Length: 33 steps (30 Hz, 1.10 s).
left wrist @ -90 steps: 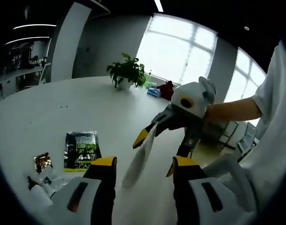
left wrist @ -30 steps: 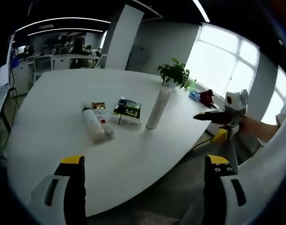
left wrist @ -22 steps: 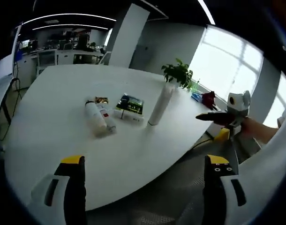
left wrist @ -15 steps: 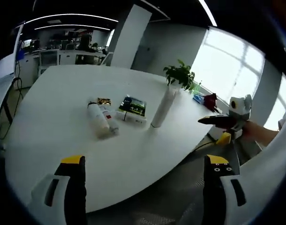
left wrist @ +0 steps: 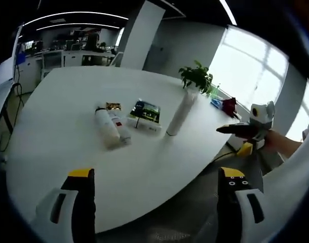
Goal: Arrange the skincare products in the storage area until every visible bottle or jar stands upright without overlapping.
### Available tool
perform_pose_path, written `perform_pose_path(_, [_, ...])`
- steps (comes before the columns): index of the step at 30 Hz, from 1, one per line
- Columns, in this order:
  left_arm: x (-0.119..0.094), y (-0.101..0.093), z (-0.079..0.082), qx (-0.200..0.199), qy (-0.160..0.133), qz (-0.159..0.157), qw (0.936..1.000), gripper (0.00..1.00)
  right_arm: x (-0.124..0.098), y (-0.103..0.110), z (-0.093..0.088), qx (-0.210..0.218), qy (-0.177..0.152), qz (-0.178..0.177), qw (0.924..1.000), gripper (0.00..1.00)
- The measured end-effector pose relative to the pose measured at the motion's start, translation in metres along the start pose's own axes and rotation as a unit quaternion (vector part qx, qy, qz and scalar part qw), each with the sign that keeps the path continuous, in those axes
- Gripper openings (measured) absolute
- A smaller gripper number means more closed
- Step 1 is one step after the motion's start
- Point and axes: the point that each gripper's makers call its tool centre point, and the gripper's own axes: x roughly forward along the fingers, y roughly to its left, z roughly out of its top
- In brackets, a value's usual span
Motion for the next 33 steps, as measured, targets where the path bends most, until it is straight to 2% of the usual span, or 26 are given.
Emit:
perform_pose_path(2, [0.004, 0.004, -0.001, -0.002, 0.009, 0.004, 1.0, 0.91, 0.0, -0.003, 0.0, 0.002, -0.002, 0.0, 1.0, 0.99])
perform_pose_path(7, [0.013, 0.01, 0.005, 0.008, 0.011, 0.013, 0.9998, 0.94, 0.003, -0.015, 0.0, 0.009, 0.005, -0.001, 0.9999, 0.99])
perform_pose_path(9, [0.019, 0.017, 0.008, 0.004, 0.009, 0.02, 0.9997, 0.93, 0.004, -0.017, 0.0, 0.013, 0.007, 0.0, 0.9999, 0.96])
perform_pose_path(15, [0.034, 0.028, 0.015, -0.001, 0.019, 0.032, 0.9993, 0.9, 0.009, -0.022, 0.0, 0.018, 0.011, 0.002, 0.9998, 0.96])
perform_pose_path(21, [0.049, 0.042, 0.03, 0.001, 0.013, 0.052, 0.9985, 0.8, 0.009, -0.028, -0.005, 0.031, 0.017, 0.001, 0.9994, 0.96])
perform_pose_path(24, [0.059, 0.051, 0.031, 0.008, 0.022, 0.065, 0.9976, 0.74, 0.009, -0.033, -0.005, 0.04, 0.016, -0.002, 0.9991, 0.96])
perform_pose_path(33, [0.083, 0.074, 0.041, -0.011, 0.054, 0.105, 0.993, 0.59, 0.009, -0.043, -0.015, 0.059, 0.021, -0.006, 0.9981, 0.95])
